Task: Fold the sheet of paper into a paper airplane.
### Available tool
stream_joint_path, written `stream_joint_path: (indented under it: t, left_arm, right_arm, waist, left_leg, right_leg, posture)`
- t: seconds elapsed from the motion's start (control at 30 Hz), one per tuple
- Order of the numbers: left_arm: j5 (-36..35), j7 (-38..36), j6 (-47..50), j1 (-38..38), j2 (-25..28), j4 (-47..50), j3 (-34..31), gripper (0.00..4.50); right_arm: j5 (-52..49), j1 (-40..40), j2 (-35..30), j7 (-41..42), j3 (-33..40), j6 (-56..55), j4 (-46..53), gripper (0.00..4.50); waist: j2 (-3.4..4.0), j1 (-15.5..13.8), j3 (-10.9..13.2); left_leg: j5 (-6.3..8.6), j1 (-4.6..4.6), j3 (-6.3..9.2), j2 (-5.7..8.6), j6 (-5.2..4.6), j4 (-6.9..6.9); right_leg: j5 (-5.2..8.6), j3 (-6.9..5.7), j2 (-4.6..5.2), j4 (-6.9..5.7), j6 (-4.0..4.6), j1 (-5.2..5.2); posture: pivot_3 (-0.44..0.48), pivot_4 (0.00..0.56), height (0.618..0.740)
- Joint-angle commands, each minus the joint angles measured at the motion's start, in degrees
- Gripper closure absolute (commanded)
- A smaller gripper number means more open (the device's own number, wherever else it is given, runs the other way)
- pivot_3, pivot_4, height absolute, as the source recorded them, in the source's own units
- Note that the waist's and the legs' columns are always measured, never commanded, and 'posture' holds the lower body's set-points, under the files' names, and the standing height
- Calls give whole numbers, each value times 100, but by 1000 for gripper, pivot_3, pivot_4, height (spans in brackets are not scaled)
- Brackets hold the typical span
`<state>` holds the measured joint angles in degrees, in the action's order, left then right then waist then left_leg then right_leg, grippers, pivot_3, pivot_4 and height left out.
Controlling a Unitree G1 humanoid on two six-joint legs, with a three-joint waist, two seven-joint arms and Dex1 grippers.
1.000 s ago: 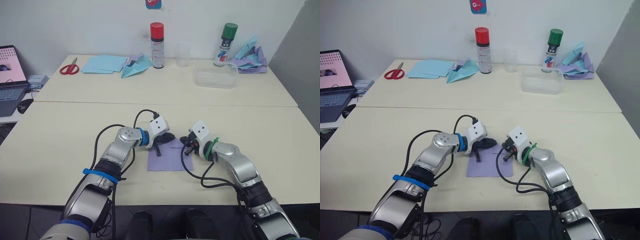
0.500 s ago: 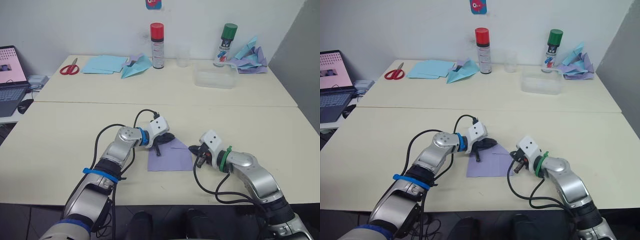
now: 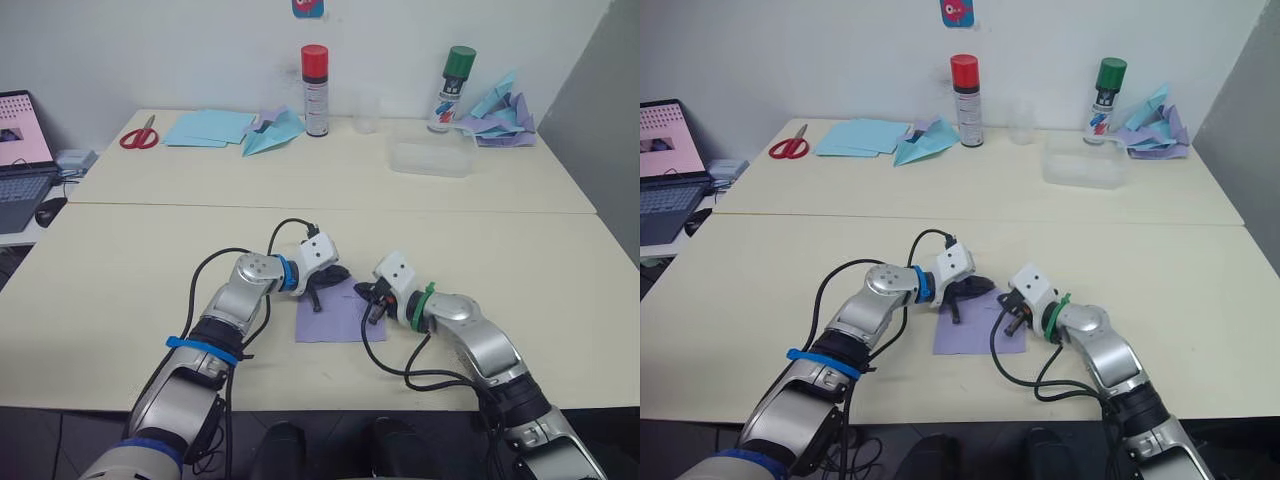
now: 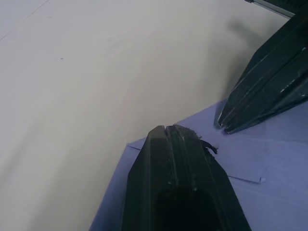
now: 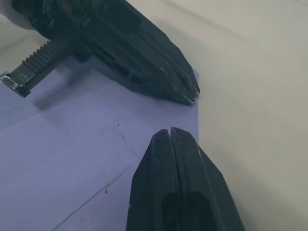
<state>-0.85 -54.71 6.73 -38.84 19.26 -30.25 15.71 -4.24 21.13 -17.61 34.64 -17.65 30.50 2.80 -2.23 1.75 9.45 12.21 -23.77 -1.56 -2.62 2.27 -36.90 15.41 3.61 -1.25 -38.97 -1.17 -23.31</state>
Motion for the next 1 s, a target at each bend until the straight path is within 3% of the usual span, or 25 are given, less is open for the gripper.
stream_joint_path:
  t: [0.03, 0.23, 0.37, 0.63, 0.8, 1.0]
  left_arm:
    - [-418, 57, 180, -24, -263, 278, -336, 4500]
    - [-496, 101, 500, 104, -524, 590, -258, 4500]
    - [-7, 346, 420, 163, -347, 143, -47, 4500]
    - [186, 594, 301, 76, -57, -344, -115, 4500]
    - [-99, 949, 34, -29, 168, -486, -655, 4500]
    - [-1291, 623, 652, 274, 436, 705, -1751, 4500]
  right_arm:
    - [244, -51, -71, -137, -116, 140, -83, 4475]
    - [231, -33, -81, -103, -101, 153, -93, 4475]
    - [228, -1, -61, -162, -62, 214, -96, 4475]
    - [194, -44, -49, -186, -59, 324, -30, 4475]
    - [178, -19, 39, -217, -86, 364, -80, 4475]
    - [161, 69, 164, -164, -127, 358, -225, 4475]
  waist:
    - [0, 1, 0]
    - [-1, 3, 1]
    - [-1, 8, 1]
    - [-1, 6, -3]
    - [-1, 8, -3]
    - [-3, 24, 2]
  left_leg:
    - [0, 0, 0, 0, 0, 0]
    - [0, -1, 1, 2, 0, 1]
    - [0, 1, 3, 5, 0, 1]
    - [0, 6, 4, 2, 0, 0]
    - [0, 8, 3, 0, 0, 1]
    - [0, -2, 4, -9, 0, 6]
  right_leg:
    - [0, 0, 0, 0, 0, 0]
    - [0, 2, -2, 0, 0, 0]
    - [0, 3, -6, 0, 0, 0]
    - [-1, 2, -7, -2, 0, 4]
    - [-1, 3, -7, -2, 0, 4]
    - [0, 1, -7, -2, 0, -7]
  posture:
    - [0, 150, 740]
    - [0, 150, 740]
    - [0, 150, 740]
    - [0, 150, 740]
    - [0, 150, 740]
    - [0, 150, 740]
